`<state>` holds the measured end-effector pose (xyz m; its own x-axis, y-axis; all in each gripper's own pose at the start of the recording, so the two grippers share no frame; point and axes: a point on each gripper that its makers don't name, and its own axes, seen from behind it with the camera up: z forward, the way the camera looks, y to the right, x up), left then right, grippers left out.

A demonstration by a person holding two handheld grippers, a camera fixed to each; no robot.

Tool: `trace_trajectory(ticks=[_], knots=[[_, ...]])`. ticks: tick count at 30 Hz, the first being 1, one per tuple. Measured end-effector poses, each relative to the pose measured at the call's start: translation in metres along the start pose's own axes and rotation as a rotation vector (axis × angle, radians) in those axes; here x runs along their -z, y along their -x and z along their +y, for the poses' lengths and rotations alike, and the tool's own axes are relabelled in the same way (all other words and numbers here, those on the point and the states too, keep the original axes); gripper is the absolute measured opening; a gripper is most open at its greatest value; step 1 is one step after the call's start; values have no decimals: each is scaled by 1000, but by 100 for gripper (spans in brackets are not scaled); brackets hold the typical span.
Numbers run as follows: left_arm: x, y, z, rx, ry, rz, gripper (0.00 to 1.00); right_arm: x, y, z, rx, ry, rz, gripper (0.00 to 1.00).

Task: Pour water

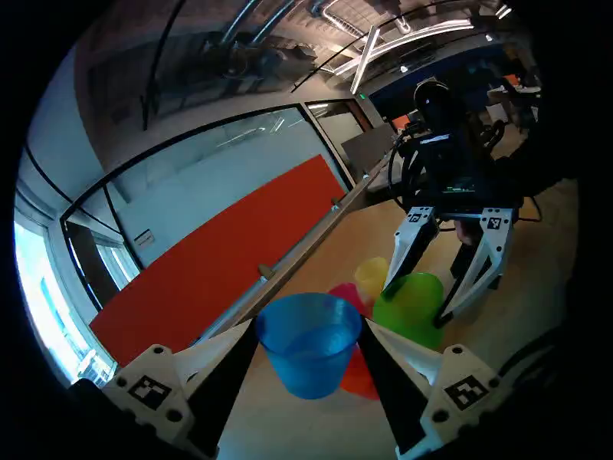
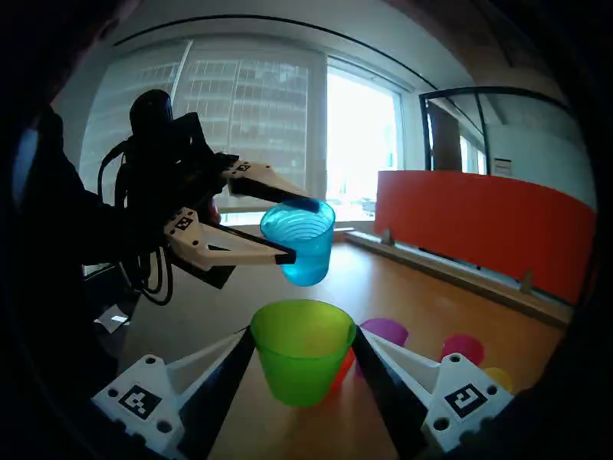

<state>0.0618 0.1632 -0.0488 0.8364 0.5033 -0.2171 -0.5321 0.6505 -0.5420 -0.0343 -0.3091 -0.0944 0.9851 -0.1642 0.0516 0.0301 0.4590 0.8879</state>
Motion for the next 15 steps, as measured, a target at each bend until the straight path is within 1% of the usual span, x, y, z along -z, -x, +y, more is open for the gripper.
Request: trace_trajectory(ticks=[6, 15], knots=[[0, -1, -1, -55, -26, -13, 88, -2, 0, -3, -1, -3, 1, 94], [0, -1, 0, -90, -48, -34, 88, -3, 2, -6, 4, -1, 3, 94]])
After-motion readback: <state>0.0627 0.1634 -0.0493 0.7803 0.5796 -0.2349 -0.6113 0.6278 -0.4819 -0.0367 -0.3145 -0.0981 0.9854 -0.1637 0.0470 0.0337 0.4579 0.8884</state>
